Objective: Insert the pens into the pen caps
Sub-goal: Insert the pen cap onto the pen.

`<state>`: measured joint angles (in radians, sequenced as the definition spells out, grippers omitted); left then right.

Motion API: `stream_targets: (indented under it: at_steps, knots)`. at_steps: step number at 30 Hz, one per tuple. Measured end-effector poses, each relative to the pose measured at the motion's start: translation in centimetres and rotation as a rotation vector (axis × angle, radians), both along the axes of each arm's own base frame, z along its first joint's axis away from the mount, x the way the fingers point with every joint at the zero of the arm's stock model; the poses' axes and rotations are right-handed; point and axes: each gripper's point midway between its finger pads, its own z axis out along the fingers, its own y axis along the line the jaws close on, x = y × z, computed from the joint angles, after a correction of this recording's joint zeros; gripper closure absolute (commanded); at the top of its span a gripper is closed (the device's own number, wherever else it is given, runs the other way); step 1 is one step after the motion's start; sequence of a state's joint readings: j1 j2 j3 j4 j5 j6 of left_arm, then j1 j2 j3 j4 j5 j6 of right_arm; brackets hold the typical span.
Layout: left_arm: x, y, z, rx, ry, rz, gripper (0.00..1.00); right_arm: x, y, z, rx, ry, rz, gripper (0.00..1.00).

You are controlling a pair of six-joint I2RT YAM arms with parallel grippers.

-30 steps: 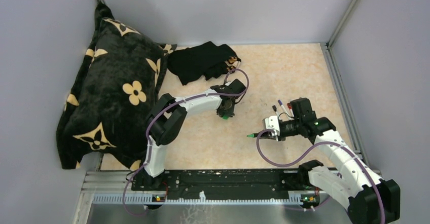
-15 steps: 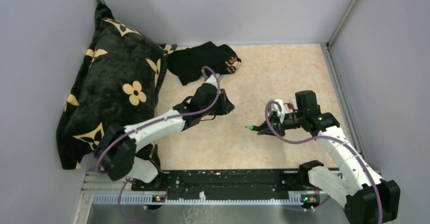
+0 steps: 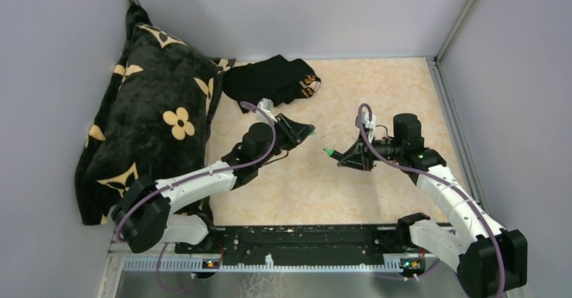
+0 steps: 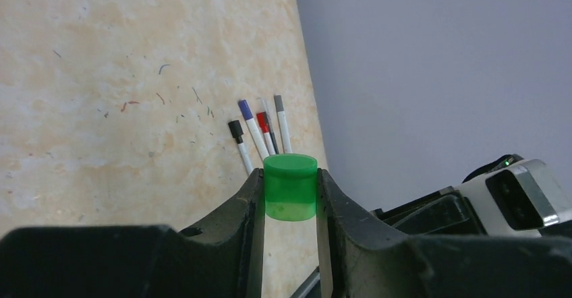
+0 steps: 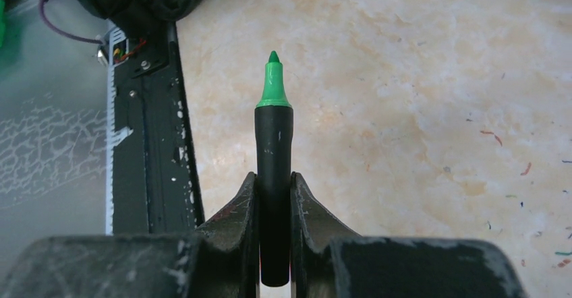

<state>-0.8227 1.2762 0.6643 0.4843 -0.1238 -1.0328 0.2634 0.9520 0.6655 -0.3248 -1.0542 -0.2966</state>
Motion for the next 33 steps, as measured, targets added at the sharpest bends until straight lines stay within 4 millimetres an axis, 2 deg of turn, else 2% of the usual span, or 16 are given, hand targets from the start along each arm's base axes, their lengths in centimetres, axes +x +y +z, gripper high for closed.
stream_targets:
  at_steps: [6, 11, 23, 33]
  knots:
    - [0.2, -2.5, -0.4, -0.028, 0.1, 0.06, 1.0, 1.8, 0.3, -0.9, 0.037, 0.077, -0.105, 1.0]
    - [0.0, -3.7, 0.1, -0.034, 0.119, 0.11, 1.0, 2.4, 0.7, -1.1, 0.09, 0.122, -0.15, 1.0]
    - [0.2, -3.7, -0.9, -0.013, 0.132, 0.17, 1.0, 3.9, 0.6, -0.8, 0.123, 0.152, -0.24, 1.0]
    - [0.3, -3.5, -0.9, -0.009, 0.128, 0.185, 1.0, 4.2, 0.6, -0.8, 0.127, 0.164, -0.261, 1.0]
